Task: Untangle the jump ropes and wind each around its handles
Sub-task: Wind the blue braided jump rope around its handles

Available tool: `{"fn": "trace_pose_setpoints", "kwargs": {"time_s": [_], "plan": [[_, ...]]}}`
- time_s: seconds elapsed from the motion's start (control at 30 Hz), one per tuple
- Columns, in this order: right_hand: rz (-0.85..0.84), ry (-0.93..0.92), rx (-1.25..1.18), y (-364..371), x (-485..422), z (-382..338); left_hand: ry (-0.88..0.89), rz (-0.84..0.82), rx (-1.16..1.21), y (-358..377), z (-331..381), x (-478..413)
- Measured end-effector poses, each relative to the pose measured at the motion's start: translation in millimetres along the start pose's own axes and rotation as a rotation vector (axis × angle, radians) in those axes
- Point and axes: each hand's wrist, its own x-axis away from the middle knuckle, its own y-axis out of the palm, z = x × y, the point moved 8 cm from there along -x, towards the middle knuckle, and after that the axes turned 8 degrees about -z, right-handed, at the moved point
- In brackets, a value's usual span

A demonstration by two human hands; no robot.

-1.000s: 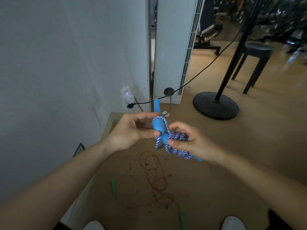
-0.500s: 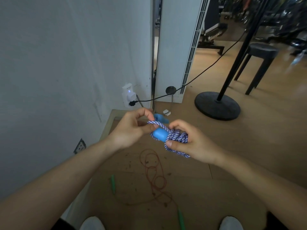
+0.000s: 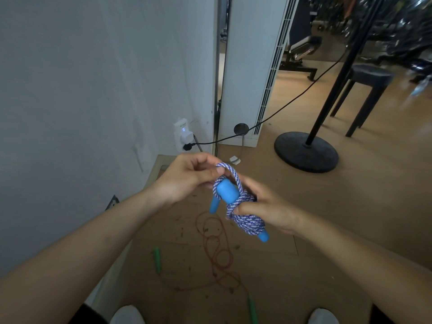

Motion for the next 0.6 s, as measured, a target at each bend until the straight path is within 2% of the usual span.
{"fn": "trace_pose_setpoints", "kwargs": {"time_s": [0.23, 0.27, 0.33, 0.4, 0.5, 0.6], "plan": [[-0.145, 0.026, -0.010, 9.6, -9.3, 3.2, 0.047, -0.052, -0.242, -0.2, 7.3, -2.1], [-0.103, 0.003, -0.018, 6.8, -11.2, 0.5, 0.049, -0.061, -0.279, 1.0, 6.7, -2.3], [0.100, -0.074, -0.033, -9.0, -12.4, -7.8, 0.054, -0.070, -0.344, 3.1, 5.0, -2.7], [0.234, -0.153, 0.064, -22.7, -12.9, -17.0, 0.069, -0.048, -0.391, 2.0, 4.9, -3.3], [0.202, -0.154, 0.216, -24.5, -18.6, -24.0, 0.077, -0.049, -0.395, -0.1, 4.5, -5.4], [0.202, -0.170, 0.168, -30.5, -21.2, -30.6, 0.060, -0.039, -0.269, -6.0, 0.7, -7.9]]}}
